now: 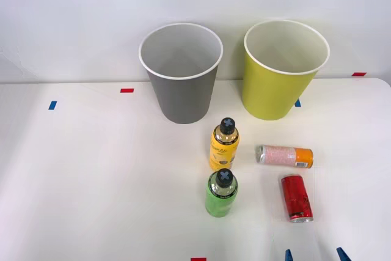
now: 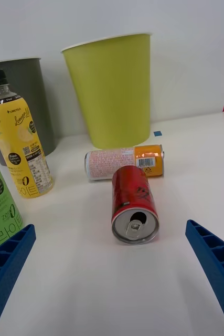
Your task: Put cans in the gray bin, plastic bottles in the light green bin
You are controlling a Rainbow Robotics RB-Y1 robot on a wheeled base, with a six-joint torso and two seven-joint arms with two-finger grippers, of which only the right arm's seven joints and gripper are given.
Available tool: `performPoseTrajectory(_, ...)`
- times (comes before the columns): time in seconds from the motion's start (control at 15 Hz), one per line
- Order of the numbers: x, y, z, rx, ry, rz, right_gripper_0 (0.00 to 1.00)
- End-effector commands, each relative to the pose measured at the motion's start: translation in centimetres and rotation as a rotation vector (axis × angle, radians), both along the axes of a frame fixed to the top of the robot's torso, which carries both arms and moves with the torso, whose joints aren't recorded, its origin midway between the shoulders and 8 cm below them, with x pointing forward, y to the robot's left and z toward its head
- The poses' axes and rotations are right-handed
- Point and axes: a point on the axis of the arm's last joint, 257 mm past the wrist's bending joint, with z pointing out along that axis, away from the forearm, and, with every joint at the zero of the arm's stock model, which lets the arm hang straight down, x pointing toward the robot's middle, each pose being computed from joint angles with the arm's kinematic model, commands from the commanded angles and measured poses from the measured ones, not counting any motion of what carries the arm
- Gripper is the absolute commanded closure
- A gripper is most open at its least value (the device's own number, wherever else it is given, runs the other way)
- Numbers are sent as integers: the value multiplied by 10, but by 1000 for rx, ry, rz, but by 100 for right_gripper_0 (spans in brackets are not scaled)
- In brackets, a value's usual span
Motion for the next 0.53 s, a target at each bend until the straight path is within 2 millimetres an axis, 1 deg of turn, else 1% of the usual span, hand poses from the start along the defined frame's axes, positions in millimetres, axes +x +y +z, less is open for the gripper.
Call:
performPoseTrajectory(0.07,0,0,0,0,0,0,0)
performPoseTrajectory(0.53,0,0,0,0,0,0,0)
